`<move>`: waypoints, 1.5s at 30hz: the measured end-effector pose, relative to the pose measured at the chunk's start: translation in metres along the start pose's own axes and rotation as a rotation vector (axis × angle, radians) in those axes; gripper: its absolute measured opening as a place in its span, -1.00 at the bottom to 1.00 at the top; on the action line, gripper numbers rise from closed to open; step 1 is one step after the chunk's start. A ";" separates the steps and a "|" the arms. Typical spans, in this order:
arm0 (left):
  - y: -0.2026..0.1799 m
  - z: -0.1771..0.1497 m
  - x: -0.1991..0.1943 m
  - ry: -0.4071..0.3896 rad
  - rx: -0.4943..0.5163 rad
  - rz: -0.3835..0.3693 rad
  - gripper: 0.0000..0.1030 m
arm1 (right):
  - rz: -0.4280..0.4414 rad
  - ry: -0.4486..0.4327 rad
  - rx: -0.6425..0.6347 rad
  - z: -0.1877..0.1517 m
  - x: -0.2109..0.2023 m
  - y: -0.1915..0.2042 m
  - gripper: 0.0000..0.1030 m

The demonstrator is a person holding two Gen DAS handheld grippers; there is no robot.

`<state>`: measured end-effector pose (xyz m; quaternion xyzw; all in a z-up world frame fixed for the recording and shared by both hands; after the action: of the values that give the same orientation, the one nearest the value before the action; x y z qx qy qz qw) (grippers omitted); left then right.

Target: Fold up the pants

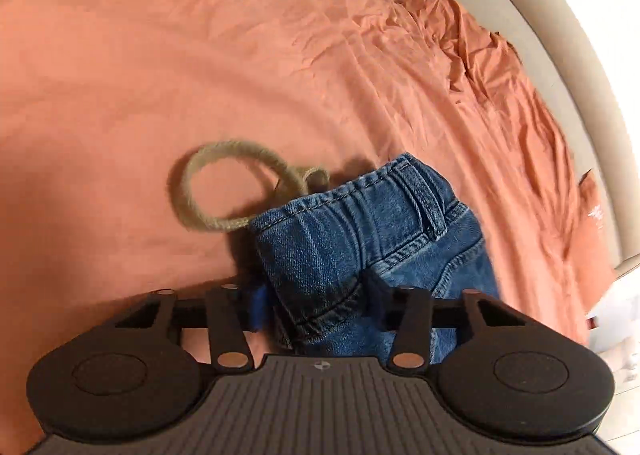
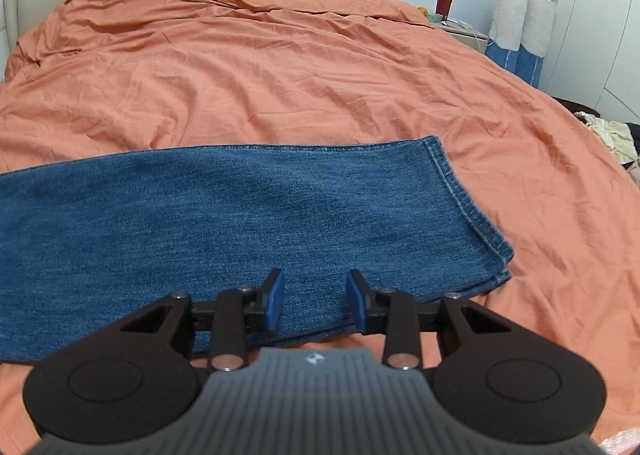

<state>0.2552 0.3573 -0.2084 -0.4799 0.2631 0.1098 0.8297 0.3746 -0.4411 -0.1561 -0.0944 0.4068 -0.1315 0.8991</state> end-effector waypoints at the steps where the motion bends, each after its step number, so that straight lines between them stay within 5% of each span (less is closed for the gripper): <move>1: -0.004 0.003 0.001 -0.007 0.027 0.029 -0.23 | -0.009 0.002 -0.005 0.001 0.000 0.001 -0.39; 6: -0.033 0.002 -0.023 -0.059 0.200 0.133 -0.59 | -0.064 0.018 0.007 0.003 0.006 -0.003 -0.40; 12: -0.087 0.004 -0.073 -0.122 0.350 0.152 -0.63 | -0.100 0.077 0.126 -0.002 0.011 -0.035 -0.40; 19: -0.044 0.003 -0.037 0.012 0.381 0.308 -0.63 | -0.073 0.156 0.316 -0.016 0.018 -0.085 -0.39; 22: -0.031 -0.001 -0.023 0.085 0.394 0.340 -0.51 | -0.032 0.206 0.408 -0.026 0.024 -0.099 -0.39; 26: -0.036 0.002 -0.031 0.191 0.445 0.361 -0.01 | 0.057 0.250 0.496 -0.036 0.033 -0.106 -0.37; 30: -0.061 0.006 -0.052 0.192 0.568 0.387 0.24 | 0.130 0.284 0.592 -0.042 0.040 -0.106 -0.13; 34: -0.105 0.000 -0.070 0.168 0.710 0.374 0.25 | 0.179 0.284 0.618 -0.039 0.041 -0.102 -0.12; 45: -0.240 -0.086 0.005 0.319 0.987 0.159 0.30 | 0.286 0.269 0.678 -0.037 0.029 -0.103 -0.08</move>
<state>0.3352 0.1601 -0.0688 -0.0214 0.4421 -0.0391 0.8959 0.3491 -0.5501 -0.1722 0.2838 0.4637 -0.1428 0.8271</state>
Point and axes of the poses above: each gripper's, at about its wrist camera, not at the fingertips, and x roughly the way its jaws point, y to its left, z to its top, the point moved 8 cm from there along x, roughly the way its jaws point, and after that the axes turned 15 degrees about -z, right-handed, at the moved point
